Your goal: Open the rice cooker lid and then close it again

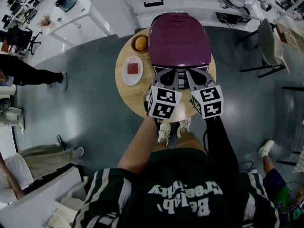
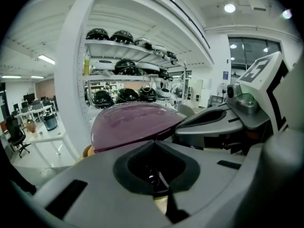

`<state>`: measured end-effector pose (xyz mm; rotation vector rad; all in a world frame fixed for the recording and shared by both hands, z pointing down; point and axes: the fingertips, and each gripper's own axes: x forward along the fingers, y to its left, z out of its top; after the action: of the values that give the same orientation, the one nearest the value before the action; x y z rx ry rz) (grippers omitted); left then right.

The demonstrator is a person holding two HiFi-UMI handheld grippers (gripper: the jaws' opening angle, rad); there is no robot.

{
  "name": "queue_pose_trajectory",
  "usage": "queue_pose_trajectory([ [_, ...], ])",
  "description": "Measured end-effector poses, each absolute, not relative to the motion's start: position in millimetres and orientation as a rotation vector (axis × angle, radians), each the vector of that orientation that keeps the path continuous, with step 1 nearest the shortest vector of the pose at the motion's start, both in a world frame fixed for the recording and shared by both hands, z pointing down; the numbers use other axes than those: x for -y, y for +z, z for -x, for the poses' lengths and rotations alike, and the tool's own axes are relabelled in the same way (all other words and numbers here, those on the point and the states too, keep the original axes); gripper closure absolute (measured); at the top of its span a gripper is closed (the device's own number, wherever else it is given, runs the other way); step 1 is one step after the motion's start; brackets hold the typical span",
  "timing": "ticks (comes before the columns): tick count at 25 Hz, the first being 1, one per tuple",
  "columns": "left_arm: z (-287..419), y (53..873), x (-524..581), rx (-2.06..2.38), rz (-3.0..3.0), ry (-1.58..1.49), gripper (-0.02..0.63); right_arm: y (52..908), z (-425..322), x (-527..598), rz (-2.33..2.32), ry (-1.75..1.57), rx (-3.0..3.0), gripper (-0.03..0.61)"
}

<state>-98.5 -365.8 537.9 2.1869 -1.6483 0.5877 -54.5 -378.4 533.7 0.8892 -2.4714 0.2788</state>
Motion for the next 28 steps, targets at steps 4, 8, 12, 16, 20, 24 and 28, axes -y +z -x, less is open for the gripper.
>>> queue_pose_trajectory([
  [4,99.2,532.8,367.2,1.689,-2.189,0.601,0.614,529.6,54.7,380.4,-0.885,0.224,2.458,0.575],
  [8,99.6,520.7,369.6,1.71,-2.213,0.566,0.614,518.5,51.5,384.2,-0.919,0.221,2.492,0.575],
  [12,99.2,516.5,368.2,1.723,-2.218,0.558,0.614,517.3,49.0,384.0,-0.925,0.233,2.507,0.574],
  [16,101.0,508.7,366.1,1.726,-2.226,0.547,0.614,509.9,48.6,384.2,-0.943,0.245,2.524,0.574],
  [20,103.9,502.4,365.4,1.726,-2.232,0.545,0.614,502.5,48.3,386.7,-0.961,0.255,2.533,0.575],
  [24,105.2,497.0,365.1,1.74,-2.234,0.549,0.614,493.9,44.7,387.4,-0.98,0.251,2.545,0.574],
  [28,111.6,482.5,366.3,1.786,-2.244,0.526,0.614,479.6,41.0,390.4,-1.019,0.235,2.56,0.574],
])
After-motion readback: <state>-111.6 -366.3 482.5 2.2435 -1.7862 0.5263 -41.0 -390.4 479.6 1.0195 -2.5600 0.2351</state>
